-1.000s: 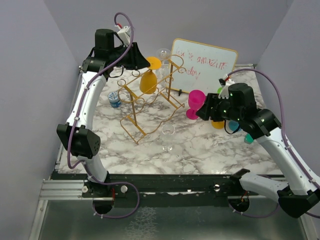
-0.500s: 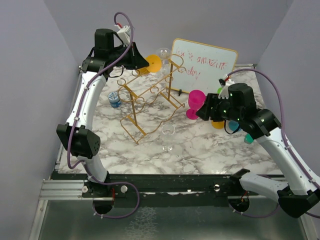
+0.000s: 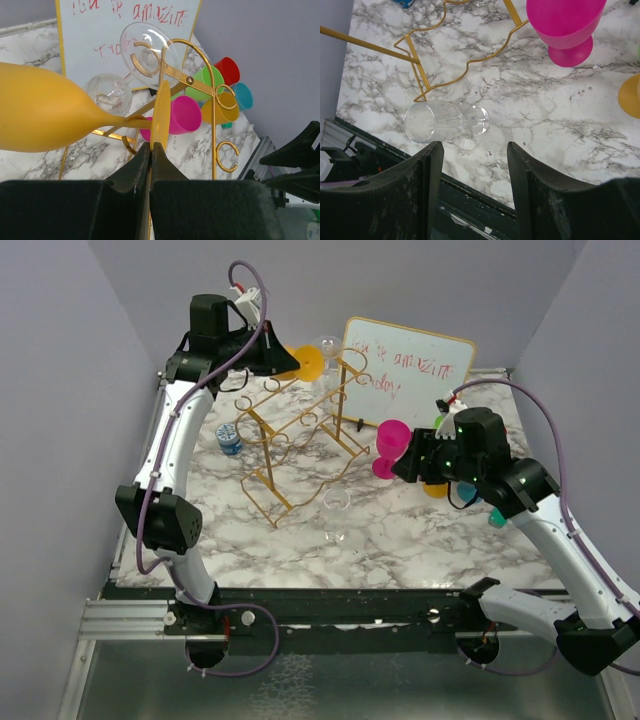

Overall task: Take the wine glass off the wine glass rack
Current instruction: Pick up the wine glass from the wine rack.

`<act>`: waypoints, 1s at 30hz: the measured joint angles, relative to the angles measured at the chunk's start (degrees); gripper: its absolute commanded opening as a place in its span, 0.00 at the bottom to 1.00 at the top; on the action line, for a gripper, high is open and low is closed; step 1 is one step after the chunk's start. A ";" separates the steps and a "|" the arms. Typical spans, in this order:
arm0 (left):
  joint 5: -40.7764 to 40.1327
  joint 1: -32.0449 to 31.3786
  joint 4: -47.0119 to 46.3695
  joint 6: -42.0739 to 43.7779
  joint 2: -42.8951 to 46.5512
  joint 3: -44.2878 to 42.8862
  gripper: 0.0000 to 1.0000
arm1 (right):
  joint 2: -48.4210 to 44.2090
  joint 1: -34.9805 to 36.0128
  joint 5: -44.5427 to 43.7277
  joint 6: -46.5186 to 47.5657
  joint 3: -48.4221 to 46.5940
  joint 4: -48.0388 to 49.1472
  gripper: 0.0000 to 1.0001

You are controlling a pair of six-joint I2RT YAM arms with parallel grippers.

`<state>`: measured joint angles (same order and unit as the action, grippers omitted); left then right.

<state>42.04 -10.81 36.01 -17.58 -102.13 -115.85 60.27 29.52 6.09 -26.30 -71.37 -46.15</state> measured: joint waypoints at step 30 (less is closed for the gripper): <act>2.78 4.50 -10.27 -6.45 3.02 5.46 0.00 | 0.04 0.00 0.11 -0.02 0.24 0.59 0.60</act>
<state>44.82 -6.31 25.74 -24.03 -99.11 -110.39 60.31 29.52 6.20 -26.33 -71.13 -45.56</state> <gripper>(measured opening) 0.010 0.599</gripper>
